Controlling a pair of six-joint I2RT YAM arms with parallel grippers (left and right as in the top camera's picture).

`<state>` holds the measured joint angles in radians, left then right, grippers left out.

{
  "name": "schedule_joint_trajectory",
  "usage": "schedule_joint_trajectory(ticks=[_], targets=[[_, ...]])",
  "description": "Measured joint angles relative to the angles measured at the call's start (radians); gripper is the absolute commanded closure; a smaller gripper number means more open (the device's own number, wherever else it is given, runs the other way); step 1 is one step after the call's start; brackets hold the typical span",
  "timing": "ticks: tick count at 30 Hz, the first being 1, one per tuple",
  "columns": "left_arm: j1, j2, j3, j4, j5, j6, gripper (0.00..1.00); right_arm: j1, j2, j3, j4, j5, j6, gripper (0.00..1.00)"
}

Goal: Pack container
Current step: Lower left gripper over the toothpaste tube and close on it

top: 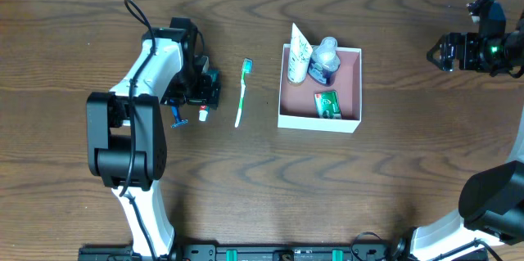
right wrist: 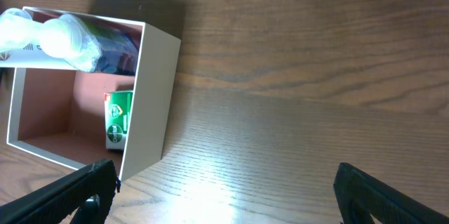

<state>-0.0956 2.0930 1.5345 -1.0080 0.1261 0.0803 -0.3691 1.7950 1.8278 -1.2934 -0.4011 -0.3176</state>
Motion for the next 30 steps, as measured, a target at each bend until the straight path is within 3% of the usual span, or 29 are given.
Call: schedule_joint_trajectory(ticks=[30], targets=[[-0.051,0.0,-0.002,0.121,-0.037,0.032,0.02,0.0,0.0,0.0,0.0,0.0,0.0,0.01]])
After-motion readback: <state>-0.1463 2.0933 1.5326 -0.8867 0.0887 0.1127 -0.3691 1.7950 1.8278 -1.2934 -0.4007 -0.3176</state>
